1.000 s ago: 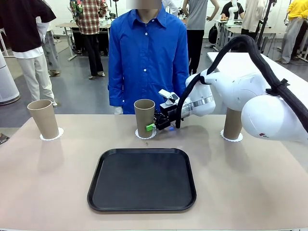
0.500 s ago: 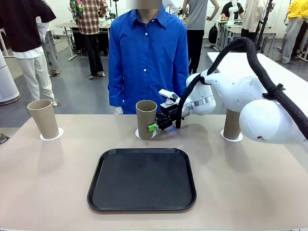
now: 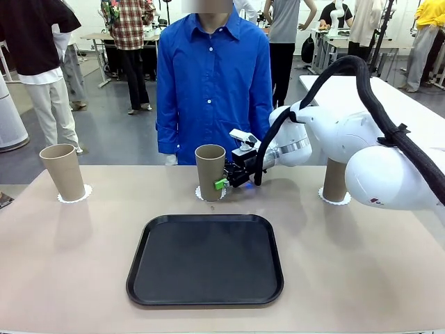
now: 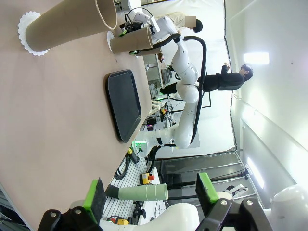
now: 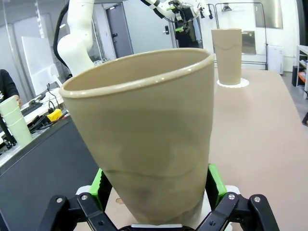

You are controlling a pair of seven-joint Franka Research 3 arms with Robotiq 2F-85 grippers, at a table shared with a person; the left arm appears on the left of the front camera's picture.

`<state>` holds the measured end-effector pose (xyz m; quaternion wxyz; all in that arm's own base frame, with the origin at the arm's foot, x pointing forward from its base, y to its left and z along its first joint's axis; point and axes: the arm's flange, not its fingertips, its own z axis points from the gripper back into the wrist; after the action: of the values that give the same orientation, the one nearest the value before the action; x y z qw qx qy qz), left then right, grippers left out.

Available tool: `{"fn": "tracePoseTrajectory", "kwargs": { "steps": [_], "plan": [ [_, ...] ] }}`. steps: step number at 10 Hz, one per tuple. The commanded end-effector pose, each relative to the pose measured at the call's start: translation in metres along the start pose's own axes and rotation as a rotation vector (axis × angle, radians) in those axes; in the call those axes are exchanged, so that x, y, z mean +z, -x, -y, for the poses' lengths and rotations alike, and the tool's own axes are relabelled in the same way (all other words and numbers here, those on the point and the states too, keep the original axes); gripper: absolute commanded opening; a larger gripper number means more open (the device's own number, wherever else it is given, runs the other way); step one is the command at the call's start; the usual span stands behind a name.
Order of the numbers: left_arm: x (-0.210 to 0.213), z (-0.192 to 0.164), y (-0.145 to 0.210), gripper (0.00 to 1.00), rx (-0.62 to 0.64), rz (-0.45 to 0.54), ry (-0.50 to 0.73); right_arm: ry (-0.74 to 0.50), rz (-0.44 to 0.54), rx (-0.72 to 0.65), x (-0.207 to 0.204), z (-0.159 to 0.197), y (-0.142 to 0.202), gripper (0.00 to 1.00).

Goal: Place coasters on the table and set cups on them.
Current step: Take one Reusable plastic cup from the Flat Tray and place it on a coaster set by the human.

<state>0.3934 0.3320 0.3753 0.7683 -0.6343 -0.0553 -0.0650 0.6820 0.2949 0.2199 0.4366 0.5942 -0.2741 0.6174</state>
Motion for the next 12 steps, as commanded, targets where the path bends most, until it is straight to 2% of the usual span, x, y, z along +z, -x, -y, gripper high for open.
{"fn": "tracePoseTrajectory", "kwargs": {
  "steps": [1,4,9,12],
  "plan": [
    [0.000,0.002,0.001,1.00,-0.002,0.004,-0.001,0.058,-0.061,-0.014,0.003,0.007,-0.006,1.00],
    [0.000,0.002,0.001,1.00,-0.002,0.004,-0.001,0.110,-0.114,0.007,0.002,0.007,-0.006,1.00],
    [0.000,0.002,0.001,1.00,-0.002,0.004,-0.001,0.093,-0.116,0.002,0.000,0.005,-0.009,1.00],
    [0.000,0.002,0.001,1.00,-0.002,0.004,-0.001,0.094,-0.151,-0.016,0.010,-0.002,-0.019,1.00]
  ]
}}
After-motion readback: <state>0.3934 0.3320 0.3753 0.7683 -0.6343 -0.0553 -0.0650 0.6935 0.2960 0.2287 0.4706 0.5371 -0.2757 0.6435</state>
